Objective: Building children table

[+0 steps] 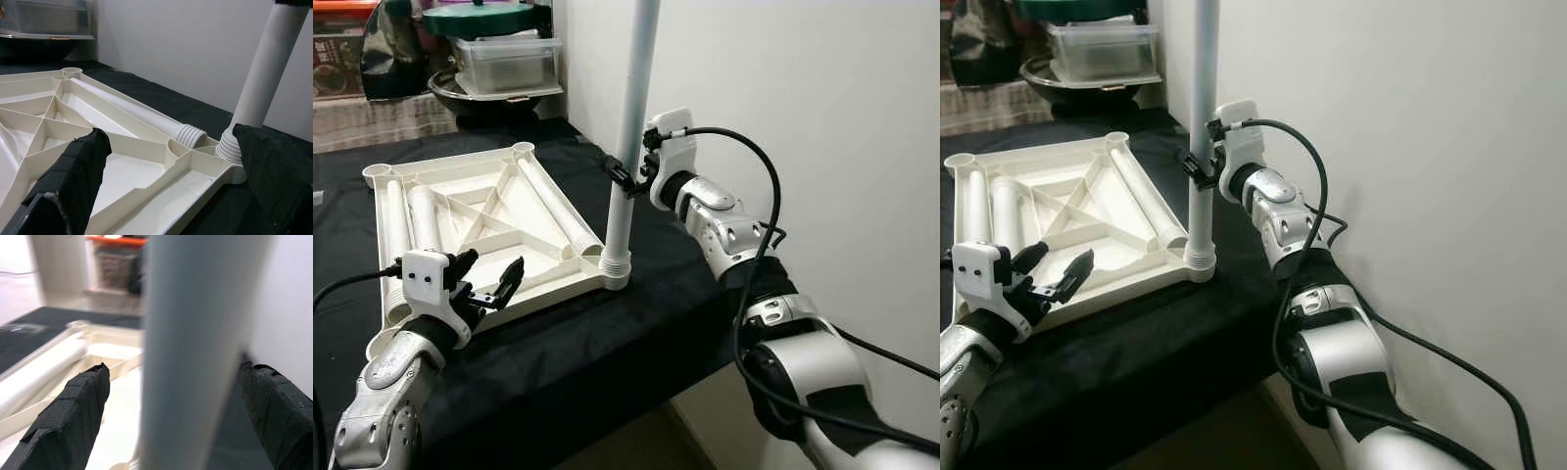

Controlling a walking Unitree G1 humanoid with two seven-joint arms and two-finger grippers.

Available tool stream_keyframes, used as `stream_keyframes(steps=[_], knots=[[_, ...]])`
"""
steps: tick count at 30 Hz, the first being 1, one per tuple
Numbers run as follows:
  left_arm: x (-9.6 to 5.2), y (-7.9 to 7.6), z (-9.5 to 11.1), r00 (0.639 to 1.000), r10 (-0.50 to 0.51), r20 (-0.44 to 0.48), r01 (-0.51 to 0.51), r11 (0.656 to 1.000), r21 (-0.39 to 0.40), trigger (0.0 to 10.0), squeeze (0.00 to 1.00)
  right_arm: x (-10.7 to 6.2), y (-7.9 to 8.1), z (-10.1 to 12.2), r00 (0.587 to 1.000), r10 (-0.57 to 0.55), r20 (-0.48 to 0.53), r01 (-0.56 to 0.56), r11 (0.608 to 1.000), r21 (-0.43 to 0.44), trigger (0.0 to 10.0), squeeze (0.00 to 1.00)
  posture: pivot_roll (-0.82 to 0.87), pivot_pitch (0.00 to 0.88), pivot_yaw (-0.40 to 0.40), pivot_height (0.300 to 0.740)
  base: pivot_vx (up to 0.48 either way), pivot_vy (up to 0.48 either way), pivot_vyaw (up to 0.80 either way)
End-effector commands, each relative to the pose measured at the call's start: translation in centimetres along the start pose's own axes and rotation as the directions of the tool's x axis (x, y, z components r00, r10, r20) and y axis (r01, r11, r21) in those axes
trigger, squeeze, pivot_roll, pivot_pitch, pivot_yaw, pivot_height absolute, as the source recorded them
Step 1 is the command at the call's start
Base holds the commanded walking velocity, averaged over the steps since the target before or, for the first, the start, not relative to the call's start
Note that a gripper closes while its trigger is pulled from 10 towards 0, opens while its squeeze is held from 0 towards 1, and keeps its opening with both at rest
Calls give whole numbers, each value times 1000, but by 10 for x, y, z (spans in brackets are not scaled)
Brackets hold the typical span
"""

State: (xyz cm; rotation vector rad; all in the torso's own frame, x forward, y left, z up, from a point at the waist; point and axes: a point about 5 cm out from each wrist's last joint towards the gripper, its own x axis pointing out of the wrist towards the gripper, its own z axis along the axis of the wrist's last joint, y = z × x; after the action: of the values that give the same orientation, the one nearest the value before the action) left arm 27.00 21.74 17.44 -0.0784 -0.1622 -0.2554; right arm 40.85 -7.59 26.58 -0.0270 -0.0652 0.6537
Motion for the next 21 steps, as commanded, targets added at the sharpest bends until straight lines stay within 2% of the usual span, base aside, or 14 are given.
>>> stream_keyframes(steps=[1, 4, 8, 11, 12, 13, 14, 15, 19, 21], knots=[[0, 0, -4, 1000, 1, -16, -1, 1000, -1, 10000, 0, 0, 1, -1, 999, 45, -12, -44, 999, 31, 10000, 0, 87, 0, -108, 740, 0, 0, 0], [0, 0, -4, 1000, 3, -16, -3, 1000, -1, 10000, 0, 1, 0, -4, 998, 62, -29, -61, 997, 38, 10000, 0, 92, 0, -112, 740, 0, 0, 0], [-1, 1, -4, 1000, 8, -14, -8, 1000, 1, 10000, 0, 4, 8, -13, 989, 139, -53, -133, 987, 93, 10000, 0, 104, 0, -119, 740, 0, 0, 0], [-2, 2, -4, 1000, 11, -13, -11, 1000, 2, 10000, 0, 5, 9, -17, 989, 129, -70, -123, 989, 87, 10000, 0, 110, 0, -123, 740, 0, 0, 0], [-2, 2, -4, 1000, 15, -13, -15, 1000, 5, 10000, 0, 5, 9, -19, 989, 129, -73, -122, 988, 92, 7765, 0, 123, 0, -132, 740, 0, 0, 0], [-3, 3, -4, 1000, 18, -14, -18, 1000, 6, 10000, 0, 5, 9, -21, 988, 136, -75, -128, 987, 94, 4314, 0, 126, 0, -133, 740, 0, 0, 0], [-4, 3, -4, 1000, 21, -15, -21, 1000, 8, 10000, 0, 5, 9, -22, 987, 140, -77, -132, 986, 102, 3020, 0, 129, 0, -135, 740, 0, 0, 0], [-4, 3, -4, 1000, 22, -16, -22, 1000, 9, 10000, 0, 4, 8, -23, 987, 142, -79, -133, 985, 108, 0, 0, 129, 0, -135, 740, 0, 0, 0], [-5, 3, -4, 1000, 25, -18, -25, 1000, 9, 10000, 0, 3, 5, -25, 988, 128, -82, -119, 987, 112, 0, 0, 131, 0, -136, 740, 0, 0, 0], [-6, 3, -5, 999, 26, -21, -26, 1000, 8, 10000, 0, 1, -1, -27, 994, 72, -78, -63, 992, 111, 0, 0, 129, 0, -133, 740, 0, 0, 0]])
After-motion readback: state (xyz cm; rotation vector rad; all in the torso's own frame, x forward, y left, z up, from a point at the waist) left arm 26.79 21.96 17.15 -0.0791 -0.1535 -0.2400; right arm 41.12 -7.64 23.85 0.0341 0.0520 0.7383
